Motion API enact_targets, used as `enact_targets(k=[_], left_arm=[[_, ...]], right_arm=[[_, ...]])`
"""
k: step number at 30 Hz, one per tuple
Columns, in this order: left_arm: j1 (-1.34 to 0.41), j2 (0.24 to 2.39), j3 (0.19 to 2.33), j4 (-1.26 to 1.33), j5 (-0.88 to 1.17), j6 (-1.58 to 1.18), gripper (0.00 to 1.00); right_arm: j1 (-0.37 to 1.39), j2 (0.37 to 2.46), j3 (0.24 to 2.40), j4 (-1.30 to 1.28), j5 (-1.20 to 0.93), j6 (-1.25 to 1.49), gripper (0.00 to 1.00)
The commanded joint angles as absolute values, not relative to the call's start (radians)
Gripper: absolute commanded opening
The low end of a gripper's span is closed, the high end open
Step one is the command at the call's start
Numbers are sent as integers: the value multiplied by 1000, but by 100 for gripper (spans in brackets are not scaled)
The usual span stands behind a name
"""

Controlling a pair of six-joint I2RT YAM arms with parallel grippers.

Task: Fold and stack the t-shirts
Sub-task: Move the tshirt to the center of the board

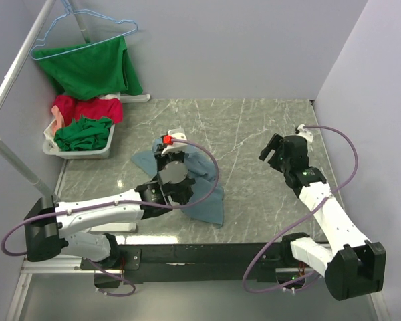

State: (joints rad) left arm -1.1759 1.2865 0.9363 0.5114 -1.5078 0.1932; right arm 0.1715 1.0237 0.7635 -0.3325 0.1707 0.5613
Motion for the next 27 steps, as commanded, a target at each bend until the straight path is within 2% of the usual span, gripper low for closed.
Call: enact_targets(k=[1,2,3,4,5,7,16,22,27], left_arm=[[-1129,1204,1110,-148,-1479,-408,18],[-1076,1206,1255,-390,-1248,-593,15],[-1007,1219,1300,-508,-1148,-706,11],[-906,1226,1316,-565,-1076,-750,8],[-890,1229,1292,-551,-1042,-730,5],[-879,1235,1258,-525,-1037,-703,7],[-694,1330,1189,-617,-730,-836,9],[-594,1407,1175,-788,-698,-1038,9],[-588,1448,1154,-890,-721,-1205,7]], right_arm=[[195,1025,792,-296,178,577,88],[199,1026,795,-296,176,580,88],[204,1025,796,-295,176,581,88],[215,1023,795,-293,176,587,88],[216,1017,792,-291,176,591,88],[224,1014,787,-281,175,592,88],[253,1042,776,-276,179,595,88],[278,1065,752,-262,172,604,88],[311,1103,747,-253,179,617,88]])
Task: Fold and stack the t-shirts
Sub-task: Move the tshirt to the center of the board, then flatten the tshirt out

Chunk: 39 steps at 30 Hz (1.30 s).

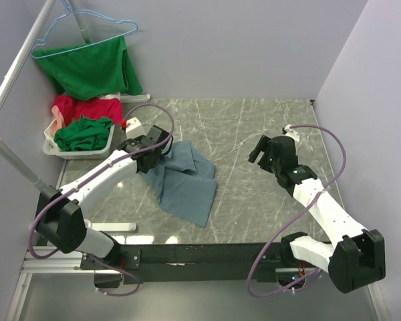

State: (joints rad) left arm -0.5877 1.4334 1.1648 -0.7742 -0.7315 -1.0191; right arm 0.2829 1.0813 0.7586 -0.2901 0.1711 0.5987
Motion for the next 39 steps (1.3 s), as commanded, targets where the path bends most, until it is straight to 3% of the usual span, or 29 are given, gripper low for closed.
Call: enact_targets(k=[1,3,16,24,39], left_arm=[[-588,1447,1143,-914,-719,-1221,6],[-586,1447,1134,-943,-715,-1284,1],[-589,1190,943,-1101,-676,-1502,1],[-589,1215,988,-1163,-718,-1514,1],[-589,1197,979,-1143,-715,-1486,1]], right_arm=[[325,1117,747,-252,184,618,88],[339,1134,752,-249,189,624,88],[535,1432,891,-215,167,657,86],[583,1592,1011,-170,149,615,73],[643,1844,1189,-190,43,572,60]])
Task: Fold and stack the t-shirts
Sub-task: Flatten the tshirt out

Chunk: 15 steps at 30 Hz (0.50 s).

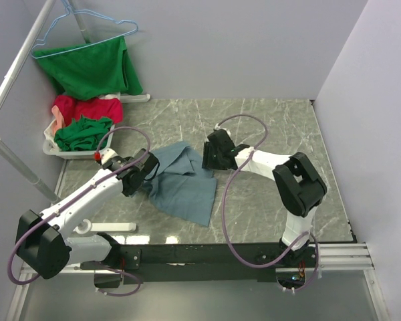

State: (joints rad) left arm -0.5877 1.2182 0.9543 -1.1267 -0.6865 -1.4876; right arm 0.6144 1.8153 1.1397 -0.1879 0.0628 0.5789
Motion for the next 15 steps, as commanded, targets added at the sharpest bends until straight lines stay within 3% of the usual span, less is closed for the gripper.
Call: enact_targets(k=[1,4,5,7,15], left_arm=[[-588,1197,979,-1141,-715,-1486,1],[-589,1198,976,-1138,-715,-1480,1],[-588,1198,977,-1135,-715,-1479,1],[-588,1203,977,-1135,-718,-1474,1],[-588,1212,1066,-1189,-794,-1459,1]], right_arm=[[647,1853,1190,-198,44,577,60],[657,1848,1180,-209,46,583,43],[657,1845,1174,-216,57,591,20],[658,1830,1160,-227,81,598,1],[640,1582,1098,-342,349,612,0]])
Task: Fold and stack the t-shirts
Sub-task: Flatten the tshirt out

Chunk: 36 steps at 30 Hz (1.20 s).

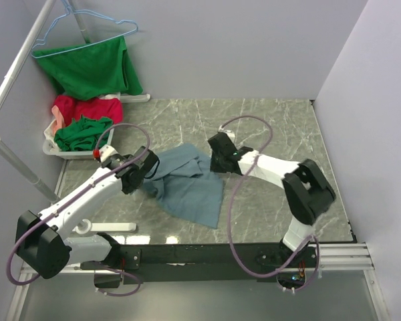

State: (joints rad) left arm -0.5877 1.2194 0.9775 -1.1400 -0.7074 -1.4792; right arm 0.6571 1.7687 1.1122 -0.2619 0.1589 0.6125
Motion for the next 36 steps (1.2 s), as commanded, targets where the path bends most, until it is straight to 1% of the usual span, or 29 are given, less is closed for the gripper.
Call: enact_targets(k=[1,3,8,15,22,26,36], left_arm=[[-586,1212,1080,-1196,-807,-1457,1],[-588,1212,1126,-1219,-842,-1451,1],[-578,1232,1227,-1256,-916,-1421,1],[-560,1285,1460,-1298,-1017,-1361,1],[-557,1264,1588,-1221,-1038,-1192,1],[-557,1232,1660,-1213,-1074,-1128,1],[-557,1048,1766,-1129,-1077,-936,1]], right_arm=[[631,1557,1097,-356,369,609,0],[591,1484,1095,-390,403,600,0],[462,1338,1098,-440,410,557,0],[359,1194,1169,-495,459,485,0],[337,1072,1230,-515,465,443,0],[337,967,1247,-512,463,407,0],[337,776,1333,-604,427,377,0]])
